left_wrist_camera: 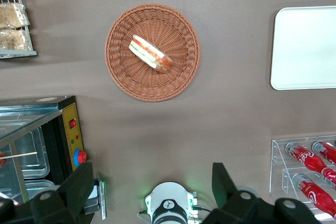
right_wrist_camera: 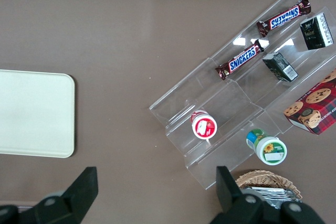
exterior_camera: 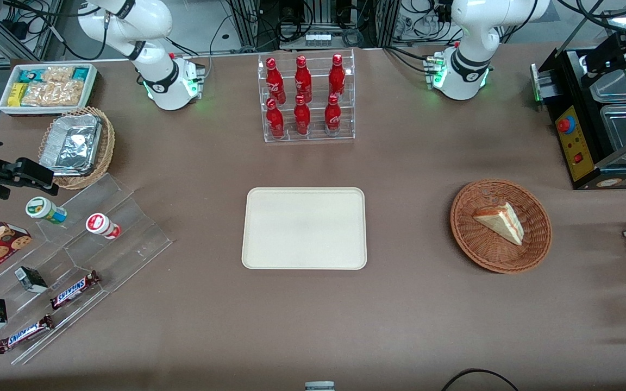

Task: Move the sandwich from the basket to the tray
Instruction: 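Move the left gripper over the wicker basket above the wrapped sandwich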

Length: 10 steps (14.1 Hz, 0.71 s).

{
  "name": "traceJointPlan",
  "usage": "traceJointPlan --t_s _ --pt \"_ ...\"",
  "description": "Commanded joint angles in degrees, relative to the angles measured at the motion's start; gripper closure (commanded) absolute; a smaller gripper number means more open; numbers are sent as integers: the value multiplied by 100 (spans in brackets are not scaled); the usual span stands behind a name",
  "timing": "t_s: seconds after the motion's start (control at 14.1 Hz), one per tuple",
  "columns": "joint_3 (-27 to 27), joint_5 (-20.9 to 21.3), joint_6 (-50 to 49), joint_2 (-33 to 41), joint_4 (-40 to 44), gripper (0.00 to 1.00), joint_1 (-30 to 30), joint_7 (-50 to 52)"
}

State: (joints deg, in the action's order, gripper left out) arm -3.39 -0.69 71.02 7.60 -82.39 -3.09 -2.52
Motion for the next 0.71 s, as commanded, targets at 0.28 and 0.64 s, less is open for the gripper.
traceJointPlan --t_s 0.28,0.64 --pt "66 34 -97 -416 83 0 -8 -46" --pt "435 209 34 -838 -154 0 -25 41"
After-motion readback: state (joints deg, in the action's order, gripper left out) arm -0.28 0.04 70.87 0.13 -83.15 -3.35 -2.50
